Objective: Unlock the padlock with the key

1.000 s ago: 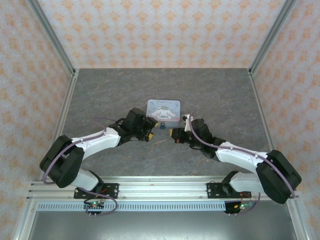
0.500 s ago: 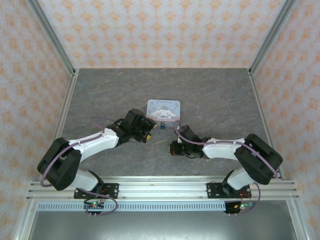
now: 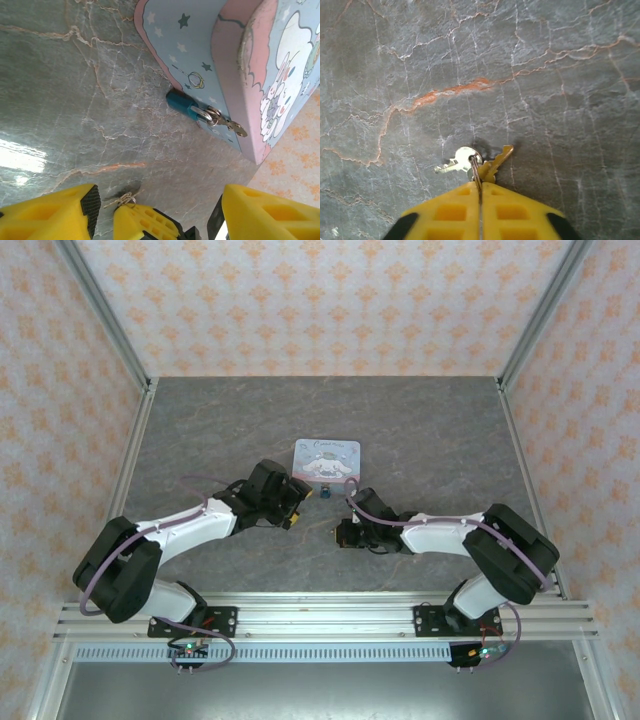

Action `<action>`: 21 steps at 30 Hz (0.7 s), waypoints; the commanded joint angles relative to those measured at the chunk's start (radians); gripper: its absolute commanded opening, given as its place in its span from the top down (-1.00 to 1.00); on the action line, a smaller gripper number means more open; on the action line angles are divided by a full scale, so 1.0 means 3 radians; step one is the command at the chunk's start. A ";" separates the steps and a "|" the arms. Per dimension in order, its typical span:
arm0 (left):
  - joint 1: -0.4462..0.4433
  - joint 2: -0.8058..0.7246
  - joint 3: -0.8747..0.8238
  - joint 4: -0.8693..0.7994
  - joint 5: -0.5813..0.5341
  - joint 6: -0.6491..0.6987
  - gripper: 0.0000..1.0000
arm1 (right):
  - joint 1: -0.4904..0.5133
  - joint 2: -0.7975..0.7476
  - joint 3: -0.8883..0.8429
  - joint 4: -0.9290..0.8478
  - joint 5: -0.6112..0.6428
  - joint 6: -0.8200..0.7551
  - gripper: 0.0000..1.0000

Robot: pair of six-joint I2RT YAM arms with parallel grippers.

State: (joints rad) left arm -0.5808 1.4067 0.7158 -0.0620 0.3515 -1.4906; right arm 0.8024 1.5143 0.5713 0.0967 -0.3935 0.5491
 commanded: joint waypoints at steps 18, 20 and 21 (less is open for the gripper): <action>-0.0019 -0.0091 -0.0054 0.0037 -0.0050 0.0024 -0.34 | 0.0033 -0.0225 0.0520 -0.0922 0.0289 -0.0519 -0.10; -0.0018 -0.0108 -0.0059 0.0023 -0.0053 0.0032 -0.35 | 0.0050 -0.0195 0.0591 -0.1017 0.0294 -0.0732 -0.13; -0.0007 -0.0125 -0.0064 0.0012 -0.0057 0.0042 -0.35 | 0.0056 -0.0173 0.0631 -0.1074 0.0294 -0.0864 -0.14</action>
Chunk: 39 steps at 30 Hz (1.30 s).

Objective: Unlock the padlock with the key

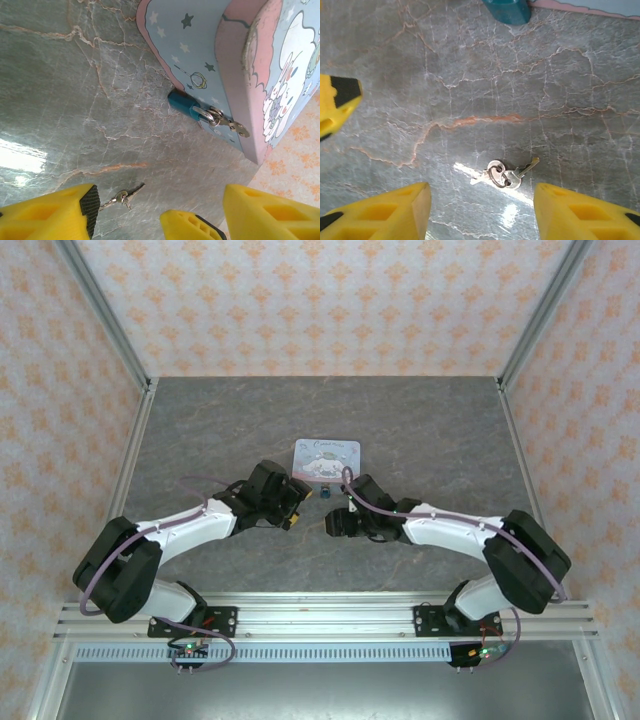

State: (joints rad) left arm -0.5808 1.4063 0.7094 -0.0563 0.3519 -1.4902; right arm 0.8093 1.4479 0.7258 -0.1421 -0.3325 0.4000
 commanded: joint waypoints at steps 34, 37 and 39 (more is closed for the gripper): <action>0.0294 -0.0353 -0.0135 -0.0156 -0.0008 0.0145 -0.37 | 0.0047 0.0419 0.0150 -0.0261 -0.0332 -0.0553 0.12; 0.0298 -0.0345 -0.0132 -0.0155 -0.0007 0.0144 -0.37 | 0.0088 0.0320 0.0074 -0.0259 -0.0361 -0.0493 0.13; 0.0299 -0.0339 -0.0134 -0.0168 -0.0013 0.0148 -0.37 | 0.0112 0.0252 0.0046 -0.0261 -0.0374 -0.0457 0.12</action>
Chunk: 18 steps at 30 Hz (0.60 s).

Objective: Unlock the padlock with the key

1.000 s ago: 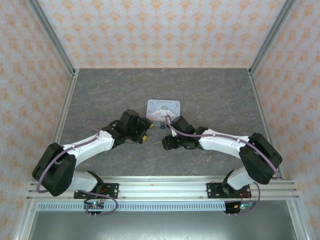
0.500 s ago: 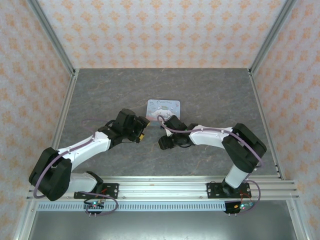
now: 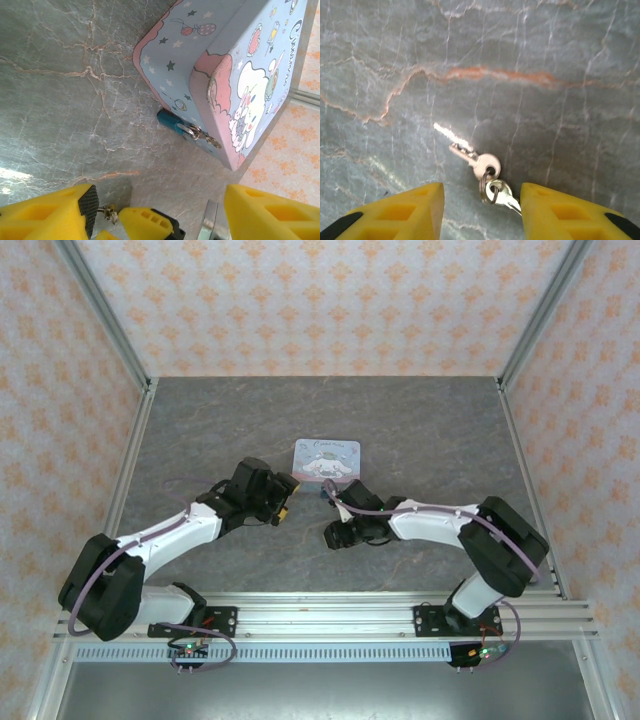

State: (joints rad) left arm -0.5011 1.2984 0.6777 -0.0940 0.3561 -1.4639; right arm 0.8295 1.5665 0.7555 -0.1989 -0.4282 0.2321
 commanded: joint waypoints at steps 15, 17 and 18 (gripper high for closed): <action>0.0031 0.0018 -0.0016 -0.0047 -0.0037 0.0067 -0.37 | 0.0123 -0.0132 0.0324 -0.0531 0.0461 -0.0217 -0.04; 0.0031 0.0013 -0.0022 -0.0053 -0.0044 0.0068 -0.37 | 0.0171 -0.0034 0.0394 -0.0595 0.0528 -0.0276 -0.04; 0.0029 0.0013 -0.0019 -0.0050 -0.0046 0.0068 -0.37 | 0.0201 0.0018 0.0432 -0.0623 0.0563 -0.0301 -0.03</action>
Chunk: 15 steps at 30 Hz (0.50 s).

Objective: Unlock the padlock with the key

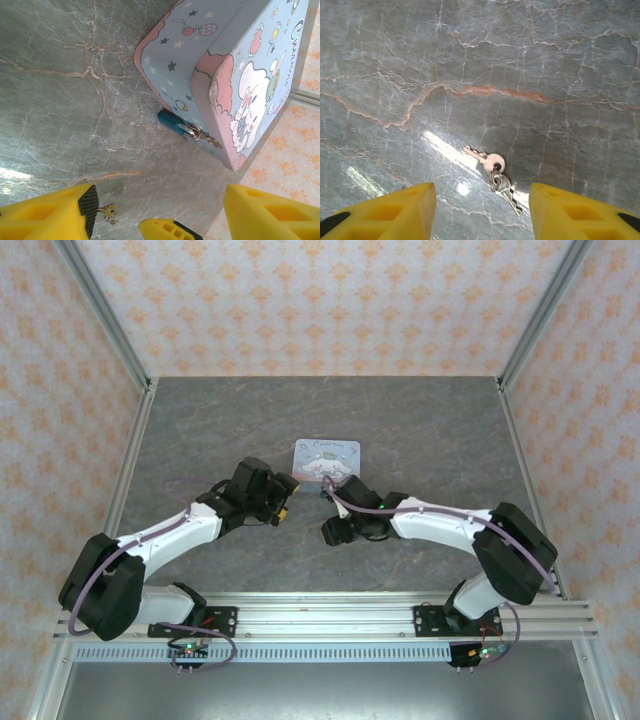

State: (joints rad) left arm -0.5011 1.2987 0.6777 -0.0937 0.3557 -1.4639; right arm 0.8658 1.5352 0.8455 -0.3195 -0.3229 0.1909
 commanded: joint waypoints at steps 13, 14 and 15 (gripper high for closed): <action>0.0046 0.0022 -0.0030 -0.0031 -0.0025 0.0063 -0.37 | 0.0243 0.0664 0.0258 -0.0317 0.0600 -0.0255 0.16; 0.0052 0.0022 -0.0032 -0.0035 -0.0021 0.0063 -0.37 | 0.0243 0.0685 0.0260 -0.0318 0.0608 -0.0254 0.20; 0.0052 0.0020 -0.0034 -0.0027 -0.0022 0.0063 -0.37 | 0.0242 0.0703 0.0260 -0.0312 0.0615 -0.0253 0.25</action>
State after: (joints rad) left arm -0.4961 1.2987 0.6777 -0.0937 0.3584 -1.4639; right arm 0.9363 1.6882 0.9272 -0.4011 -0.1860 0.1246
